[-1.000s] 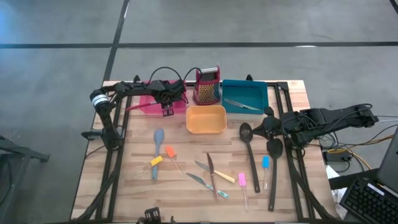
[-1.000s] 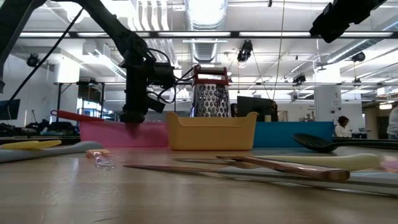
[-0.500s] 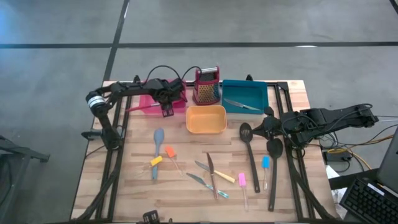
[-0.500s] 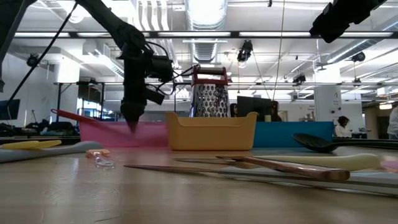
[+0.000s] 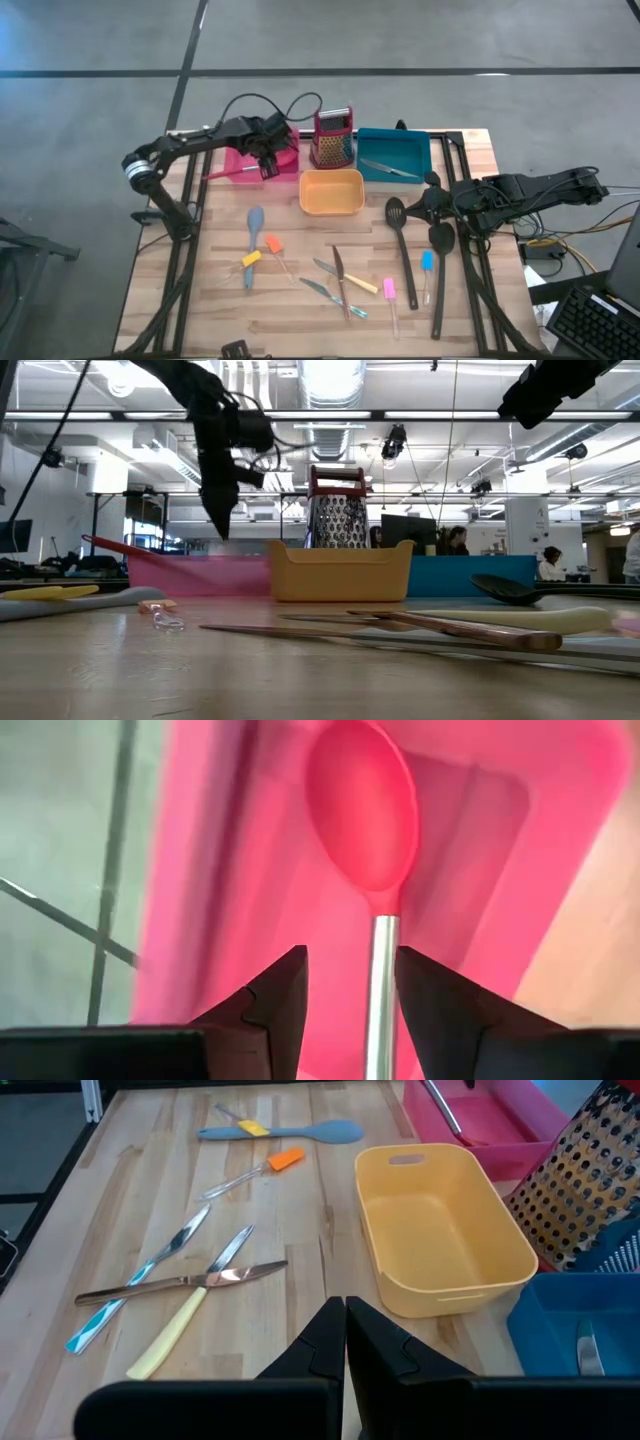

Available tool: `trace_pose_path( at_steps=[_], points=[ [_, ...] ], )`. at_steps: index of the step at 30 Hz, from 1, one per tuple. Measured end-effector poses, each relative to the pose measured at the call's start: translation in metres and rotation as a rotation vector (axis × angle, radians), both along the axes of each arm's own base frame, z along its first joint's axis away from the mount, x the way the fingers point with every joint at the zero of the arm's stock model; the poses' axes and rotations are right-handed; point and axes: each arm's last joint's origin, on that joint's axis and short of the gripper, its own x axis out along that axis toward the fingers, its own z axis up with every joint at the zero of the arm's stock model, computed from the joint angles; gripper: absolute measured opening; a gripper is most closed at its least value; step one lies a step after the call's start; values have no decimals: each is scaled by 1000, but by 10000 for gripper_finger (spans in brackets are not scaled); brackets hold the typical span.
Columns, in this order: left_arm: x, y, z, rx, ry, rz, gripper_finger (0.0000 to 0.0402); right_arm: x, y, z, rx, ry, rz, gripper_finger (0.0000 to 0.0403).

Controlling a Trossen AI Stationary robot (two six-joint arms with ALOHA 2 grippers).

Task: Pick & Place Kitchen Items
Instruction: Put the yellow spatula into the yellow bin

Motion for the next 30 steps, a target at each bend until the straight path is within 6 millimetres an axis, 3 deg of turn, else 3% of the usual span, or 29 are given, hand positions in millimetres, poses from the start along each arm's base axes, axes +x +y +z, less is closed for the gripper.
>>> trace_pose_path(
  at_steps=[15,24,30],
  points=[
    [-50,-46,87,128,-362,56,153,0,0,0,-1,0,0,8],
    [-72,-78,116,141,-531,18,148,0,0,0,0,0,0,8],
    [-77,-110,127,101,-617,-72,137,0,0,0,0,0,0,8]
  ],
)
